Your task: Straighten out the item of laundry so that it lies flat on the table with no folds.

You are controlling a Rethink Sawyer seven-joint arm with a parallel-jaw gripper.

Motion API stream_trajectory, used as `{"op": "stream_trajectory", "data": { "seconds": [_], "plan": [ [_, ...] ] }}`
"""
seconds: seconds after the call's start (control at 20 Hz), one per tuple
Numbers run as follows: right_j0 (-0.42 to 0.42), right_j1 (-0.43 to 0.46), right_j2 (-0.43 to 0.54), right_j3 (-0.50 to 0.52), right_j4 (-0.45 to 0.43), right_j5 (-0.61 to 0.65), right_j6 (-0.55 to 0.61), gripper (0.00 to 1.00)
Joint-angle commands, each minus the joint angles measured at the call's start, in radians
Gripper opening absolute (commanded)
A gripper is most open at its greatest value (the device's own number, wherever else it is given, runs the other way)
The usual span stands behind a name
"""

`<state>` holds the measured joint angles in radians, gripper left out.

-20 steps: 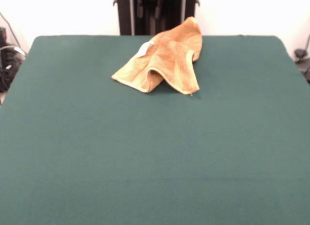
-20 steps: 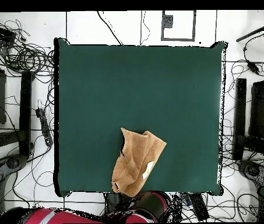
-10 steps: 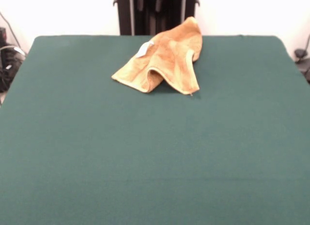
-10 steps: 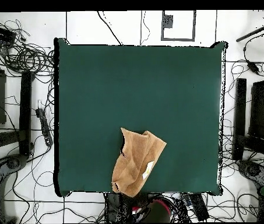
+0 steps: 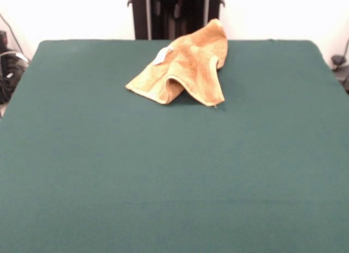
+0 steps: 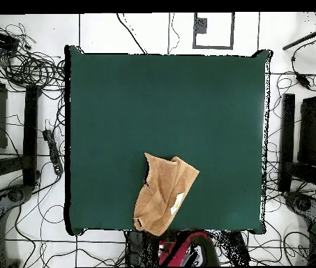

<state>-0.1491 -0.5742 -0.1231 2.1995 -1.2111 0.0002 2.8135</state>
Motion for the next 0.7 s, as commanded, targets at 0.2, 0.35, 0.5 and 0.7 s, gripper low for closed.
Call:
{"op": "stream_trajectory", "data": {
  "seconds": [0.2, 0.35, 0.5, 0.7],
  "plan": [
    [0.026, 0.046, 0.219, -0.108, 0.096, 0.08, -0.045, 1.0],
    [0.034, 0.049, 0.226, -0.121, 0.109, 0.1, -0.048, 1.0],
    [0.042, 0.055, 0.235, -0.135, 0.121, 0.114, -0.049, 1.0],
    [0.044, 0.058, 0.231, -0.15, 0.137, 0.123, -0.045, 1.0]
  ]
}}
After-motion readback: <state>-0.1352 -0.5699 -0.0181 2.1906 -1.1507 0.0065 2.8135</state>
